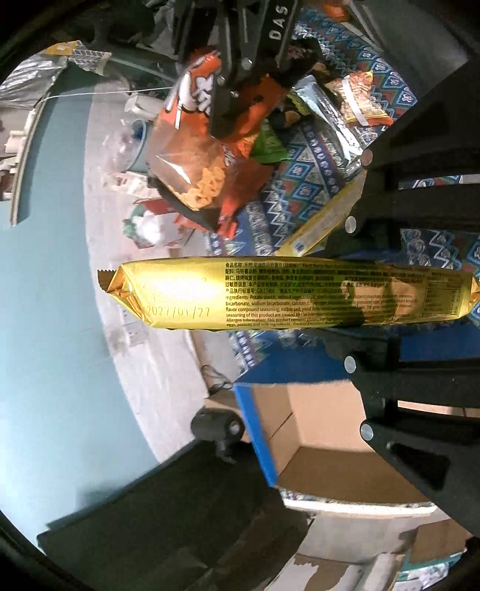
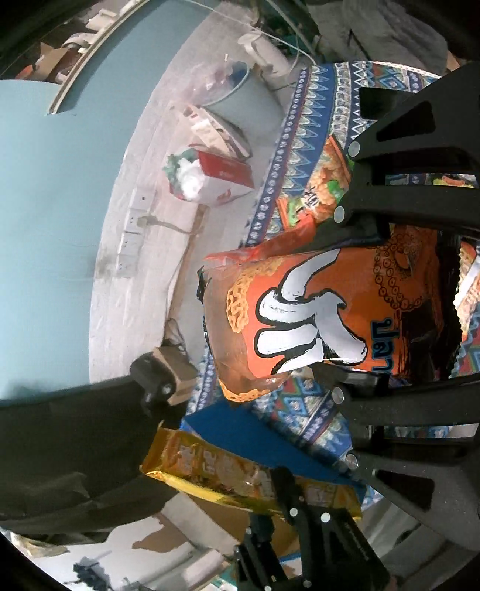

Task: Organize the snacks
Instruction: 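Lift gold bag with left gripper while right gripper lifts orange hand-logo bag, then open left gripper over cardboard box while right gripper drops orange bag into box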

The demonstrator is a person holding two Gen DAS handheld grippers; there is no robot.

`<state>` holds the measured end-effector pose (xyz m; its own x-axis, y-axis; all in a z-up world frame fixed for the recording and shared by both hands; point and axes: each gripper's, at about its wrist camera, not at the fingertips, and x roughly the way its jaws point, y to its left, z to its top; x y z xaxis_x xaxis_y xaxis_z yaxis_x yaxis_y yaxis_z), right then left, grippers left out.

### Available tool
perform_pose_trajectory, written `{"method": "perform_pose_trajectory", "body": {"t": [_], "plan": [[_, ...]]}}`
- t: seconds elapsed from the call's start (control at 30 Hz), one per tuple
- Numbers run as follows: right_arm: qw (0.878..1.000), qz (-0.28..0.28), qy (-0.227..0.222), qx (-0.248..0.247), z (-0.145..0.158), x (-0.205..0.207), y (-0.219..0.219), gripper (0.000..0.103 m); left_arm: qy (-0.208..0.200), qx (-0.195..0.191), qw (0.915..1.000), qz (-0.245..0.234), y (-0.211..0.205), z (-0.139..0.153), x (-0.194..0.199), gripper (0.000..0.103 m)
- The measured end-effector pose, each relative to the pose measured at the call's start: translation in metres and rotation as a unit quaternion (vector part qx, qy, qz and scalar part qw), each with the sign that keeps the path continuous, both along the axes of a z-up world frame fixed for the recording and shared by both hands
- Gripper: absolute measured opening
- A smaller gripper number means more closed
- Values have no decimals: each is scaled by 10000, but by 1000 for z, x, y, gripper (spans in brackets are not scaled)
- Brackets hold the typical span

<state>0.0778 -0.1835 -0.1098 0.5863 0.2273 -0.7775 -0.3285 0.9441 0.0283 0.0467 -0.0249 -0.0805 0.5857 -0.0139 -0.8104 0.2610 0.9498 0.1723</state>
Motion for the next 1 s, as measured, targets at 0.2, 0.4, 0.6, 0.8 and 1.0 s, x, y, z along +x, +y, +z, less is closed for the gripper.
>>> {"method": "perform_pose_trajectory", "body": {"t": [0.2, 0.4, 0.6, 0.8, 1.0], "plan": [[9998, 133, -134, 89, 13, 0, 15, 43, -158, -94, 9998, 55, 16, 14, -3, 28], [9993, 281, -179, 150, 20, 5, 34, 43, -270, -137, 9993, 228, 37, 22, -3, 28], [9984, 481, -223, 175, 25, 11, 60, 43, -296, -175, 9980, 525, 68, 23, -1, 28], [9972, 676, -238, 190, 26, 16, 90, 43, -280, -148, 9958, 854, 104, 17, 1, 28], [9957, 889, -208, 171, 24, 25, 129, 43, -178, -108, 9933, 1134, 136, 2, 3, 28]]}}
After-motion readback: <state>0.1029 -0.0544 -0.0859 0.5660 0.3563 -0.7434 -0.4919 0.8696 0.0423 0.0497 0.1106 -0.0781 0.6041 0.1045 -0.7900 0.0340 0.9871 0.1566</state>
